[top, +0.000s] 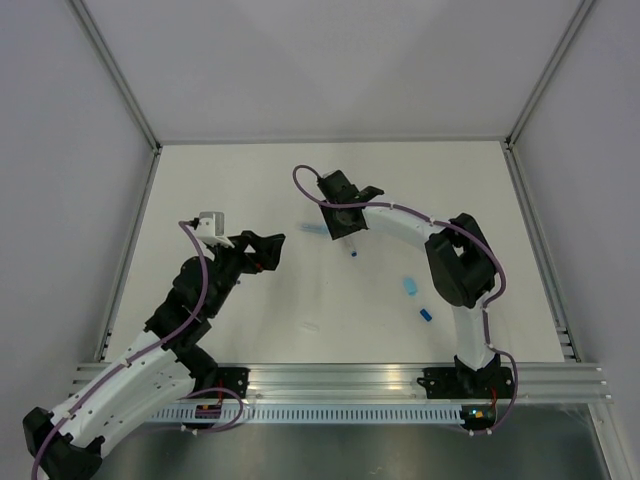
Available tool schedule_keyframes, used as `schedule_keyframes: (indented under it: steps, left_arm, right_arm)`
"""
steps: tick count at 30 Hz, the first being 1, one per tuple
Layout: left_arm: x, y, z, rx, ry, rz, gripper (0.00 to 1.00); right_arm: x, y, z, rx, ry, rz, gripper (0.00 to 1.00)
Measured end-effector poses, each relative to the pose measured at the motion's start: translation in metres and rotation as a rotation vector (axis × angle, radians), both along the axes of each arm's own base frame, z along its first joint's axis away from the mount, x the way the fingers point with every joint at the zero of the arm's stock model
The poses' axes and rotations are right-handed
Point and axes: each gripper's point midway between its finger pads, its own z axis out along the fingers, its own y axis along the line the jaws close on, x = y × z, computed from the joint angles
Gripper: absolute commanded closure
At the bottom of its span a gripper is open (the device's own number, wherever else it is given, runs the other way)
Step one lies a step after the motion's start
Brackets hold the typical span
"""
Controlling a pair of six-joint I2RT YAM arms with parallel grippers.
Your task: Insert the pens into the pen caps
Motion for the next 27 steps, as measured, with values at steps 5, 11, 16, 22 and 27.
schedule_keyframes:
  steps: [5,11,16,22,27]
  left_arm:
    - [0.001,0.002,0.000,-0.001,0.000,0.014,0.01]
    - [0.002,0.004,0.000,-0.001,-0.001,0.026,0.01]
    - [0.002,0.004,0.000,-0.001,0.000,0.028,0.01]
    - [0.004,0.003,-0.003,0.005,0.008,0.028,0.01]
    - [0.007,0.000,-0.009,0.015,0.023,0.028,0.02]
  right_arm:
    - [0.002,-0.008,-0.006,-0.050,-0.006,-0.002,0.56]
    - [0.006,-0.017,-0.019,-0.084,0.011,0.002,0.61]
    - [0.006,-0.027,-0.039,-0.085,0.054,-0.006,0.67]
    - [0.011,-0.029,-0.041,-0.065,0.039,-0.019,0.76]
    - [0.011,-0.030,-0.041,-0.055,0.028,-0.034,1.00]
